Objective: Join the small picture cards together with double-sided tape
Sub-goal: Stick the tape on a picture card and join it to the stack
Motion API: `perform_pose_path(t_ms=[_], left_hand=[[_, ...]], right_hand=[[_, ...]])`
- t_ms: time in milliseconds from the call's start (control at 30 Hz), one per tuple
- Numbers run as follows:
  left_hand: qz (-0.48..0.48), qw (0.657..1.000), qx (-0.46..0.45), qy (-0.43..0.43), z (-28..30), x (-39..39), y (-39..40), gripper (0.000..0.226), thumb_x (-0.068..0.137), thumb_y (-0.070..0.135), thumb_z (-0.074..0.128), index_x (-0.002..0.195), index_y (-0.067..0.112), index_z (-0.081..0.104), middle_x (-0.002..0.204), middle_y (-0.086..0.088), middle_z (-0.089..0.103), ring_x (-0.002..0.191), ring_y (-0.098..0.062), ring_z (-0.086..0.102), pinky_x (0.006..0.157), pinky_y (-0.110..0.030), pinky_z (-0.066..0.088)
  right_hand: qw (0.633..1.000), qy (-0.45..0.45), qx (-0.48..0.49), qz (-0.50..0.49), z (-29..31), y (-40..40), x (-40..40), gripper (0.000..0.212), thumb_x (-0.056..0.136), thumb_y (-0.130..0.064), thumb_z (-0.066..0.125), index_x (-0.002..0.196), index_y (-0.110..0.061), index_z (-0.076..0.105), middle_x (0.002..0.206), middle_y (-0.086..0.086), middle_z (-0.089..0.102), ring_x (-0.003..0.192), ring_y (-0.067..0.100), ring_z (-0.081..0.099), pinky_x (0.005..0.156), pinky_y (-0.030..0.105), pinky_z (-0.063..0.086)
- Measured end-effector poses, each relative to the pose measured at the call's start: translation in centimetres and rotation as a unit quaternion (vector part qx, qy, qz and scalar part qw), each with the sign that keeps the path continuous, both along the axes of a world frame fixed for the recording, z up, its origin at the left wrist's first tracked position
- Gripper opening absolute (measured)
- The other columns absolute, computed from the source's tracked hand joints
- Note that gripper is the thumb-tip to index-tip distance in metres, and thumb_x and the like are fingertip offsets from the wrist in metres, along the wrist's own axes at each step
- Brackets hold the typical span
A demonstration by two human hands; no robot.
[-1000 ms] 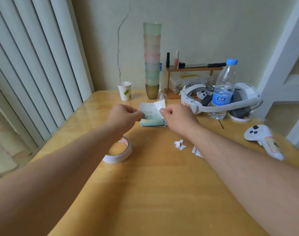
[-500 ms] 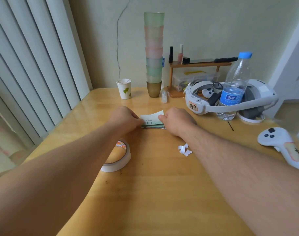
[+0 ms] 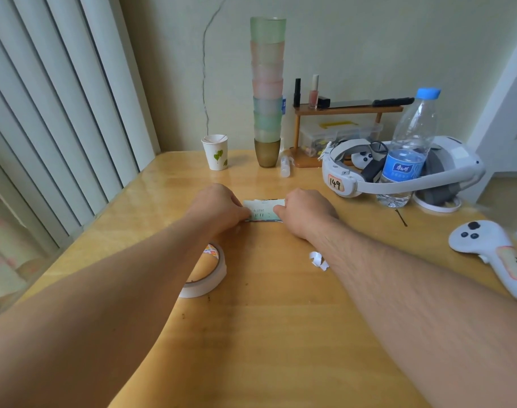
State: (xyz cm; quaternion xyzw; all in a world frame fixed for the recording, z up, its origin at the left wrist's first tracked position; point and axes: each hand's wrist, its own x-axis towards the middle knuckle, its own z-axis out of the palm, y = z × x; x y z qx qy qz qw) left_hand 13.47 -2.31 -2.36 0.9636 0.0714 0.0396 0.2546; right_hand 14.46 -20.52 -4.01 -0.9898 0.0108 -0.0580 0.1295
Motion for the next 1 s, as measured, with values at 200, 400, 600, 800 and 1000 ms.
perform_pose_path(t_ms=[200,400,600,800,1000], left_hand=[[-0.024,0.999,0.031,0.009,0.3,-0.2,-0.5,0.019,0.091,0.035,0.072,0.107,0.025,0.071,0.084,0.006,0.072,0.079,-0.013,0.068,0.051,-0.026,0.044],[-0.055,0.985,0.161,0.036,1.2,-1.2,-2.0,0.036,0.097,0.032,0.058,0.13,0.024,0.069,0.113,-0.001,0.07,0.096,-0.023,0.066,0.07,-0.033,0.053],[-0.152,0.983,0.101,0.01,4.8,-7.2,-0.8,0.041,0.099,0.05,0.061,0.138,0.038,0.063,0.131,0.006,0.069,0.113,-0.02,0.064,0.094,-0.034,0.052],[-0.2,0.976,0.087,0.005,4.3,-15.1,4.0,0.036,0.081,0.06,0.079,0.113,0.048,0.067,0.1,0.014,0.062,0.092,-0.003,0.06,0.077,-0.022,0.046],[-0.251,0.959,0.052,-0.119,1.8,-15.8,3.3,0.025,0.088,0.036,0.072,0.108,0.05,0.069,0.094,0.015,0.058,0.091,-0.003,0.058,0.076,-0.016,0.045]], right_hand=[[1.0,-0.003,0.008,-0.026,0.2,0.6,-0.3,0.021,0.098,-0.04,0.055,0.101,-0.021,0.064,0.096,0.005,0.066,0.088,0.03,0.061,0.065,0.034,0.046],[0.999,0.039,0.006,0.012,2.8,0.0,-1.8,0.029,0.101,-0.043,0.053,0.1,-0.019,0.068,0.098,0.007,0.064,0.089,0.03,0.058,0.072,0.036,0.045],[0.991,0.009,0.094,0.099,5.6,-3.4,-8.4,0.024,0.099,-0.03,0.051,0.098,-0.026,0.075,0.092,-0.004,0.069,0.081,0.02,0.063,0.059,0.029,0.045],[0.964,-0.058,0.238,0.106,3.5,-2.5,-14.5,0.02,0.096,-0.024,0.059,0.101,-0.032,0.077,0.088,-0.015,0.067,0.079,0.009,0.061,0.066,0.022,0.044],[0.969,-0.074,0.211,0.109,2.4,-4.5,-15.2,0.022,0.097,-0.019,0.062,0.104,-0.033,0.078,0.103,-0.012,0.07,0.077,-0.004,0.056,0.067,0.015,0.04]])
